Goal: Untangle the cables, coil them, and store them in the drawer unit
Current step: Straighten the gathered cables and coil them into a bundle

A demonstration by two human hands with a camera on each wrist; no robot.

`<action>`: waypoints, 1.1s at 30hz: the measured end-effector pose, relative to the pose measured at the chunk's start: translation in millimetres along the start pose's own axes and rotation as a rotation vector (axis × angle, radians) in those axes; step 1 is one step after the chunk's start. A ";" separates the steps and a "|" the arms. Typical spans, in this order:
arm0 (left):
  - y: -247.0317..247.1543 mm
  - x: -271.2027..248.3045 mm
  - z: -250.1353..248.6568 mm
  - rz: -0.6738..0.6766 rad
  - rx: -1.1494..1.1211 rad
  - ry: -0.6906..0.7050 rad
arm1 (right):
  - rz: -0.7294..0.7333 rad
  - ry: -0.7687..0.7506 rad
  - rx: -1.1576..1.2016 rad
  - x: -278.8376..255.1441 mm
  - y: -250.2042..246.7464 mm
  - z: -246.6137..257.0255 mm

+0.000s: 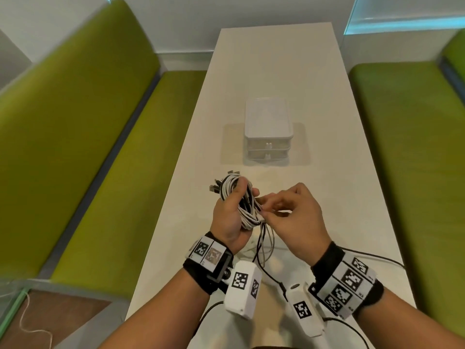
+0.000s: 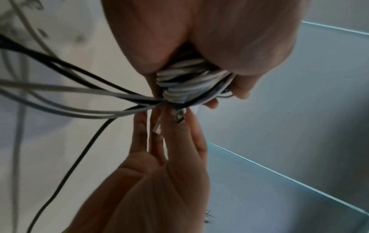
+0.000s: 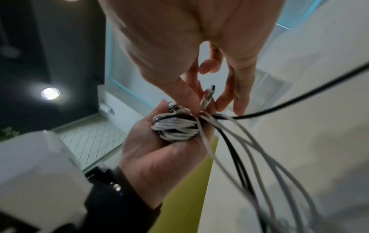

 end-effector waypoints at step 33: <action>13.7 -3.3 -35.2 0.180 0.159 0.137 | 0.608 0.008 -0.443 -1.2 14.0 -11.9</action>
Point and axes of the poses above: each hand's wrist, its own x-axis towards the middle knuckle, its own y-axis out of the palm, z = x × y, the point moved 3 cm from there along x, towards the middle knuckle, and after that the axes turned 10 degrees about -x, right-handed, at the moved point
